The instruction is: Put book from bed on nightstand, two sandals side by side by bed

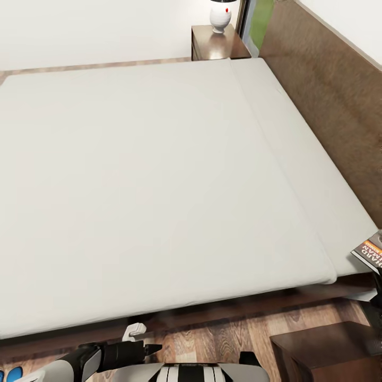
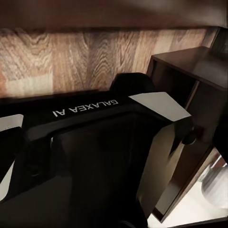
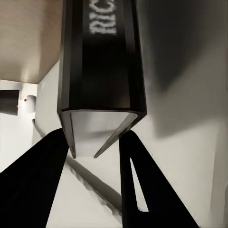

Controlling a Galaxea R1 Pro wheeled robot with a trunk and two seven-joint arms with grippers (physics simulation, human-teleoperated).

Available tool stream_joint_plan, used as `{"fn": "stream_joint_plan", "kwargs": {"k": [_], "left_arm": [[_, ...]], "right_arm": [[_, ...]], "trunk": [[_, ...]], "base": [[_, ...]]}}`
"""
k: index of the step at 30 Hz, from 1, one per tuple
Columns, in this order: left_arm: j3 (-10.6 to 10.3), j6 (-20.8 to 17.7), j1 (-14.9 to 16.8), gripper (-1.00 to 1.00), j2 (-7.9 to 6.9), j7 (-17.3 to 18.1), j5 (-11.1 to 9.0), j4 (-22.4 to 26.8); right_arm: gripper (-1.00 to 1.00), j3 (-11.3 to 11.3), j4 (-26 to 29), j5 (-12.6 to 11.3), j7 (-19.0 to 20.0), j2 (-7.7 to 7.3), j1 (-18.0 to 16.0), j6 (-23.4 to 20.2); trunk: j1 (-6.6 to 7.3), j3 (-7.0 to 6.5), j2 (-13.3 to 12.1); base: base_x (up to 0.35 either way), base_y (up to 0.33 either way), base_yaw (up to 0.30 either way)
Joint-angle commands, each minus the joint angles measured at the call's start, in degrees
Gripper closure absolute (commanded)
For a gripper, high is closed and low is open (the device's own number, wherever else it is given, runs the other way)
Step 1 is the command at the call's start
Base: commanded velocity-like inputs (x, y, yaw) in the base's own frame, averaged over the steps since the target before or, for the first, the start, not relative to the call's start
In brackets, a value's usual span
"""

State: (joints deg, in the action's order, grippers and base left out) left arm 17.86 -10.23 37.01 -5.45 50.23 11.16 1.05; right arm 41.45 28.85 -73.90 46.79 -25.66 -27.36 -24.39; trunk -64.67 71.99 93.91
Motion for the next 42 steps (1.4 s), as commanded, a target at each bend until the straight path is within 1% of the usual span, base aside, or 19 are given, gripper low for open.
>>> {"fn": "stream_joint_plan", "kwargs": {"k": [1, 42], "left_arm": [[0.5, -0.5, 0.0, -1.00, 0.00, 0.2, 0.4, 0.1], [0.5, -0.7, 0.0, -1.00, 0.00, 0.3, 0.4, 0.1]], "right_arm": [[1.00, 0.2, 0.0, -0.6, 0.1, -0.01, 0.0, -0.5], [1.00, -0.2, -0.4, -0.3, 0.0, 0.13, 0.0, -0.6]], "trunk": [[0.23, -0.16, -0.4], [9.23, -7.52, -16.8]], "base": [[0.000, 0.000, 0.000], [0.000, 0.000, 0.000]]}}
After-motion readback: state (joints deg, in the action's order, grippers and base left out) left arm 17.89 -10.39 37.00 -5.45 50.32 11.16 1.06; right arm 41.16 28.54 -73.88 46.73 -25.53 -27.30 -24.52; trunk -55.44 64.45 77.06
